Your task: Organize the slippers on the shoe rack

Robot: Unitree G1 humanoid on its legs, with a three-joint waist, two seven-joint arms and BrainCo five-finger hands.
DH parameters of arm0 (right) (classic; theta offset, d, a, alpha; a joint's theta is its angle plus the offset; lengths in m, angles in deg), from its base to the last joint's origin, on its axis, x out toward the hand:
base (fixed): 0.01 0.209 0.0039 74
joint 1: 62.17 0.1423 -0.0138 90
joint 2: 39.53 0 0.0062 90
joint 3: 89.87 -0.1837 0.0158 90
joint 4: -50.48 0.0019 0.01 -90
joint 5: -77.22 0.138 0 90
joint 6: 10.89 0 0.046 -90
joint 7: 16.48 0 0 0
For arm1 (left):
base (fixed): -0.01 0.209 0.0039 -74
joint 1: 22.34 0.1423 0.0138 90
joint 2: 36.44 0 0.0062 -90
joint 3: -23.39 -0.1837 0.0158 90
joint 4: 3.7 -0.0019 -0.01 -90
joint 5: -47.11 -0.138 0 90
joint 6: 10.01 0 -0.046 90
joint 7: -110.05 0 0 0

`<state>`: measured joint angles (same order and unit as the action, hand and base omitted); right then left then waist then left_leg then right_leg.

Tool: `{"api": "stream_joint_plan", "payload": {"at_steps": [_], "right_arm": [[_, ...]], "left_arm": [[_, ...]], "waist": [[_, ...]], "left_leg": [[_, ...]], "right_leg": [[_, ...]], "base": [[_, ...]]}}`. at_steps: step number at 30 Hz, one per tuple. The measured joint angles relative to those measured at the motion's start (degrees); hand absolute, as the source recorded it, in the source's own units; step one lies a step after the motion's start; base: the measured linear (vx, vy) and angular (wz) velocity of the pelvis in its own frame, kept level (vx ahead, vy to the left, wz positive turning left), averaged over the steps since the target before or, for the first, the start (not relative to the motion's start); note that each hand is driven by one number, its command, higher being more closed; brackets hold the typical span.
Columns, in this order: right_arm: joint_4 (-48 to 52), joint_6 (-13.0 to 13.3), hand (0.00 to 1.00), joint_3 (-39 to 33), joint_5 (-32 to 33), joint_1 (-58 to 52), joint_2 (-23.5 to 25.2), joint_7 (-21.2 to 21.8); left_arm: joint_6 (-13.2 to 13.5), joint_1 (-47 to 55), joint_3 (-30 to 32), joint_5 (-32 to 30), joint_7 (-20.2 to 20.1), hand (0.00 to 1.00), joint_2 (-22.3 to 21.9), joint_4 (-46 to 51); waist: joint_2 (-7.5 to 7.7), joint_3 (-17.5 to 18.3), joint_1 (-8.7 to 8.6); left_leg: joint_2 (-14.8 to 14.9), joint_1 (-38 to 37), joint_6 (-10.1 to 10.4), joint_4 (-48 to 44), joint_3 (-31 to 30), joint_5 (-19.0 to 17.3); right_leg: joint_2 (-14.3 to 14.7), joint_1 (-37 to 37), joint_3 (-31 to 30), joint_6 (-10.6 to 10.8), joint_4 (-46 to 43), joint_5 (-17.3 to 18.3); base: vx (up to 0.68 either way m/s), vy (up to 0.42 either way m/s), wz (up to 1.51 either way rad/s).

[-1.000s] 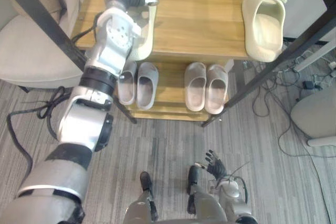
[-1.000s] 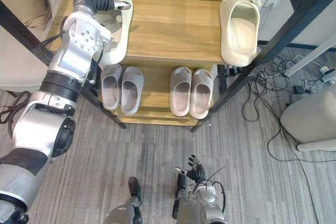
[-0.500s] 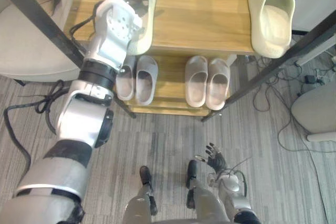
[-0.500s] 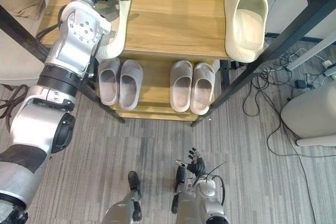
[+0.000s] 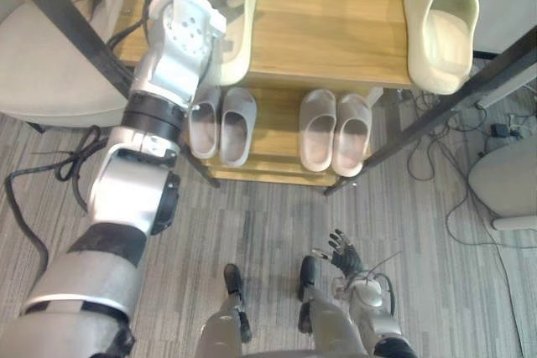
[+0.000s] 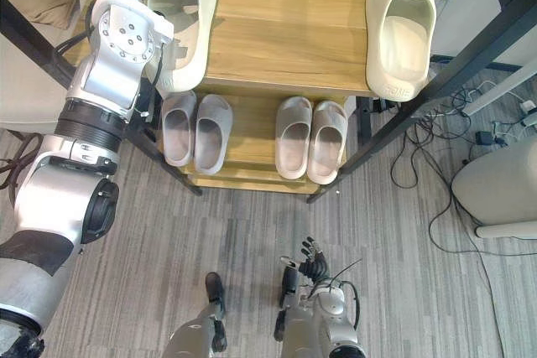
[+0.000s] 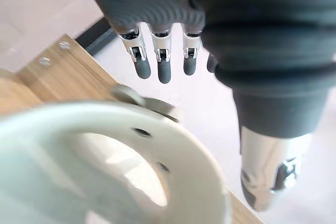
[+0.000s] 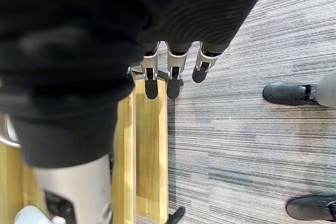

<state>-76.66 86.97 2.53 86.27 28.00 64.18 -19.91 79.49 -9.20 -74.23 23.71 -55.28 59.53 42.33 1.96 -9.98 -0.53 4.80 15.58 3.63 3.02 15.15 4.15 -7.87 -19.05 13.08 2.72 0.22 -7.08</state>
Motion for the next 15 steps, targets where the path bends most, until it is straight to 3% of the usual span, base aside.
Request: {"api": "stream_joint_plan", "payload": {"at_steps": [15], "right_arm": [[-2.22,-0.02,0.00,0.06,-0.03,0.39,-0.03,0.00]], "left_arm": [[0.01,2.60,0.96,-0.16,0.01,0.00,0.99,1.21]], "waist": [[-0.01,0.00,0.22]], "left_leg": [[-0.01,0.00,-0.03,-0.04,-0.13,0.07]], "right_leg": [[-0.03,0.13,0.21,0.00,0.00,0.00]], "base": [[0.00,0.000,0.00]]}}
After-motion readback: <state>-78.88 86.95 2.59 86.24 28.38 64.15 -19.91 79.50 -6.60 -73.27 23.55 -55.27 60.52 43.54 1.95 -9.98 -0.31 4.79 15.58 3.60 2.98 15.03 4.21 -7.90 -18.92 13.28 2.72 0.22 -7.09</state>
